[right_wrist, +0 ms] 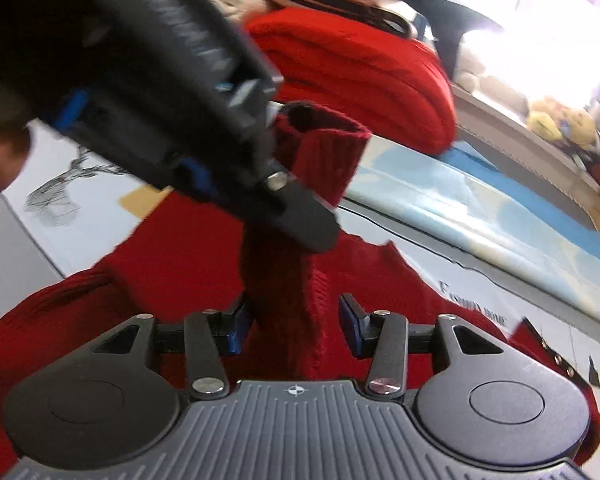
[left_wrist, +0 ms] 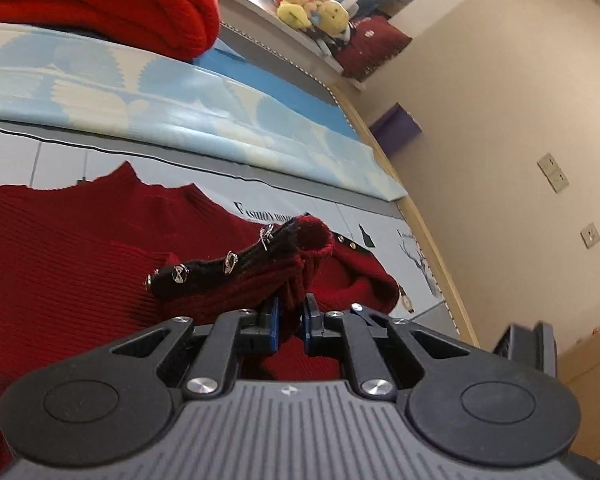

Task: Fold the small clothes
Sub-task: 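Open the left gripper and release the folded sleeve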

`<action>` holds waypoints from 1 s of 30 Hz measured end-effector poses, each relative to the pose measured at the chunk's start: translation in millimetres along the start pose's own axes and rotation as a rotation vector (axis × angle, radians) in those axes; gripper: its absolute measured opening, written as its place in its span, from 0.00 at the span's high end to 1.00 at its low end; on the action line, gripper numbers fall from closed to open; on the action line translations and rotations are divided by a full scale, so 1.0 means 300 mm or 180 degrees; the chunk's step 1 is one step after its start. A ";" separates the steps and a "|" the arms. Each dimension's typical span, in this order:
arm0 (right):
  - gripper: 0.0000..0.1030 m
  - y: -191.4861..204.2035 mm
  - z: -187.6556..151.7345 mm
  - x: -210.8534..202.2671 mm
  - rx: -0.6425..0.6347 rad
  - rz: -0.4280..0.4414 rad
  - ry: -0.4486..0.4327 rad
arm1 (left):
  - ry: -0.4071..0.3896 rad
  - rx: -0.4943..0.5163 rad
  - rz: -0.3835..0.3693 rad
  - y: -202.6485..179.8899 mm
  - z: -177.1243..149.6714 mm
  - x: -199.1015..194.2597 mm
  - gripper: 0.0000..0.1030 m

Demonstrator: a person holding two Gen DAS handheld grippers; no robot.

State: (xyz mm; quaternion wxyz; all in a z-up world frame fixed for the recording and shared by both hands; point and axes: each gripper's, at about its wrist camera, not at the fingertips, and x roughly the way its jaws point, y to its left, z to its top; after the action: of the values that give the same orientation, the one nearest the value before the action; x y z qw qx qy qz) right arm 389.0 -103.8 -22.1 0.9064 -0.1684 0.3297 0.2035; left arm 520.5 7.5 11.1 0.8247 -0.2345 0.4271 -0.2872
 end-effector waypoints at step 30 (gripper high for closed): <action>0.69 -0.722 -0.330 0.005 0.3924 -0.1050 0.0297 | 0.0607 -0.0627 0.2032 0.350 -0.052 0.032 0.68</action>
State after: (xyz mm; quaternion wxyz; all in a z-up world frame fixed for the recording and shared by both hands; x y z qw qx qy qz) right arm 441.6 -333.5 -57.9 0.8410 0.3266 0.3951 -0.1732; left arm 540.8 75.0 -68.9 0.8027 -0.1397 0.5797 0.0073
